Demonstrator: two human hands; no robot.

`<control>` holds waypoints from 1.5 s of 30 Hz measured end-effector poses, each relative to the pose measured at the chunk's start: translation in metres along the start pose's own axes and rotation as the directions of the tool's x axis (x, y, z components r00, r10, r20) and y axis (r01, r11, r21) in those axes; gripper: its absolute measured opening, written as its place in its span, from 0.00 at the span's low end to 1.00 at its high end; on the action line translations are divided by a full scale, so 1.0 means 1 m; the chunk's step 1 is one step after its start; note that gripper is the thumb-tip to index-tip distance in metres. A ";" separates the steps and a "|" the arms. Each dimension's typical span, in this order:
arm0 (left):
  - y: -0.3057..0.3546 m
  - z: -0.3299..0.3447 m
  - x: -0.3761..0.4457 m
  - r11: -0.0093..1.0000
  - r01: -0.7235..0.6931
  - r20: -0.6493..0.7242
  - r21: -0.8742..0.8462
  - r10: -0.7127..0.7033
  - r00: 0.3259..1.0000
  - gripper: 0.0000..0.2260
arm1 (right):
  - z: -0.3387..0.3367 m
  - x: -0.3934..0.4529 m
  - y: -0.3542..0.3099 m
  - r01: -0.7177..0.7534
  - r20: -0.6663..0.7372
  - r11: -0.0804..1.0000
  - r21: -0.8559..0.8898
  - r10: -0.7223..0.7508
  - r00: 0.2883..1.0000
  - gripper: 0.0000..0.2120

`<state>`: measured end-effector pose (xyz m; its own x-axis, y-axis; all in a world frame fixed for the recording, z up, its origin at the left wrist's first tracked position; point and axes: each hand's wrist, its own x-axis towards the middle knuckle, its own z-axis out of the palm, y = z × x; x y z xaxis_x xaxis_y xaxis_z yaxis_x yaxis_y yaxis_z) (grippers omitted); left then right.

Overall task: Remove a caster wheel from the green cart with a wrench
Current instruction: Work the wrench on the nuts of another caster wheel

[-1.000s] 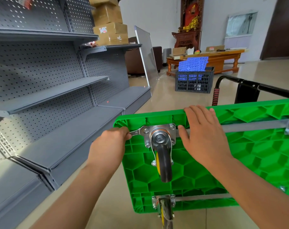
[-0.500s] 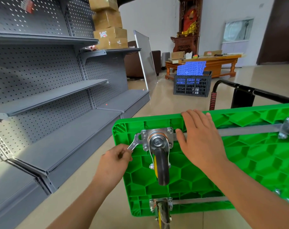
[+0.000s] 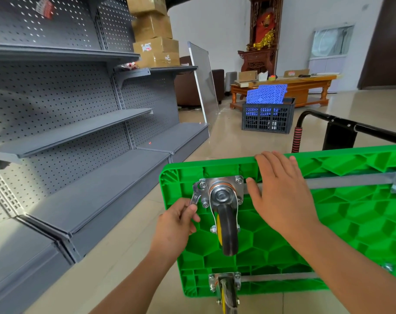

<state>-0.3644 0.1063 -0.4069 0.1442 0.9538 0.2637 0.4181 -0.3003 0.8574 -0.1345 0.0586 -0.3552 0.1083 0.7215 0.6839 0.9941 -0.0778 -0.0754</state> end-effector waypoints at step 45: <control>0.023 -0.083 0.015 0.642 -0.209 0.015 0.738 0.293 0.956 0.19 | -0.002 -0.002 0.004 0.026 0.038 0.999 -0.032 -0.025 0.999 0.27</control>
<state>-0.4275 0.1143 -0.3464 0.2743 0.8234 0.4967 0.8999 -0.4019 0.1694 -0.1302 0.0555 -0.3548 0.0837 0.7489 0.6573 0.9961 -0.0812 -0.0343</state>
